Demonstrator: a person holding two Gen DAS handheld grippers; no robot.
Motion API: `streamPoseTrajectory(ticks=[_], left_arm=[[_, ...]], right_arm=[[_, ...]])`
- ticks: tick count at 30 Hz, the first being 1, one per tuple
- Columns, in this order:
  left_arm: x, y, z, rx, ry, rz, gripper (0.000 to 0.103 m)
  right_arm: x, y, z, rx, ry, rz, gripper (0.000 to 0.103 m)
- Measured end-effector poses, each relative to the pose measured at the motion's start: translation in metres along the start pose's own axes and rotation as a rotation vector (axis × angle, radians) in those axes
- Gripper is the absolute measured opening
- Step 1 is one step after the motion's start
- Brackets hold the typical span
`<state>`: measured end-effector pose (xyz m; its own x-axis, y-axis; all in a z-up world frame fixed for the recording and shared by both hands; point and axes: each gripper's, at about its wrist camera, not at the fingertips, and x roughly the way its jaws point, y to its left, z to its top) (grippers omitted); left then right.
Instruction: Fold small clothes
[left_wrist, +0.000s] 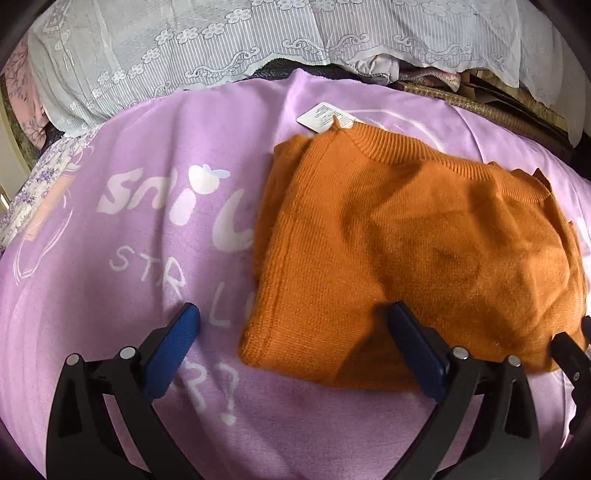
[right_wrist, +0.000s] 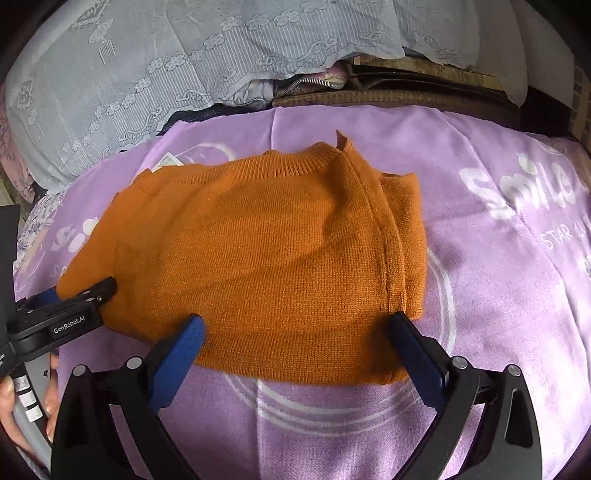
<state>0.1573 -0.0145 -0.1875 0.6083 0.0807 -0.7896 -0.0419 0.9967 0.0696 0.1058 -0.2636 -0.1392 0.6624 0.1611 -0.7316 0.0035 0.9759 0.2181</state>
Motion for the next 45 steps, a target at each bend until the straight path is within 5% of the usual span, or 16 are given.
streamPoseTrajectory(ticks=[15,20,28,34,36,40,45], left_arm=[[0.000,0.002,0.000,-0.012,-0.003,-0.011,0.099],[-0.008,0.008,0.002,-0.035,-0.010,-0.015,0.099],[-0.036,0.002,0.010,-0.041,-0.062,-0.060,0.099],[-0.003,-0.017,-0.003,0.018,0.052,-0.070,0.099],[-0.003,-0.015,-0.005,-0.001,0.040,-0.084,0.099],[-0.008,-0.012,-0.004,-0.021,0.041,-0.093,0.099],[-0.043,-0.016,0.008,-0.003,-0.080,-0.083,0.099]], right_arm=[[-0.007,-0.015,-0.001,0.069,-0.034,0.095,0.100],[-0.029,-0.050,-0.013,0.284,-0.116,0.220,0.100],[-0.054,-0.077,-0.046,0.466,-0.112,0.395,0.099],[-0.052,-0.082,-0.053,0.548,-0.085,0.463,0.099],[-0.045,-0.082,-0.049,0.555,-0.076,0.453,0.095],[-0.025,-0.094,-0.037,0.625,-0.056,0.432,0.072],[0.008,-0.113,-0.021,0.780,-0.011,0.460,0.042]])
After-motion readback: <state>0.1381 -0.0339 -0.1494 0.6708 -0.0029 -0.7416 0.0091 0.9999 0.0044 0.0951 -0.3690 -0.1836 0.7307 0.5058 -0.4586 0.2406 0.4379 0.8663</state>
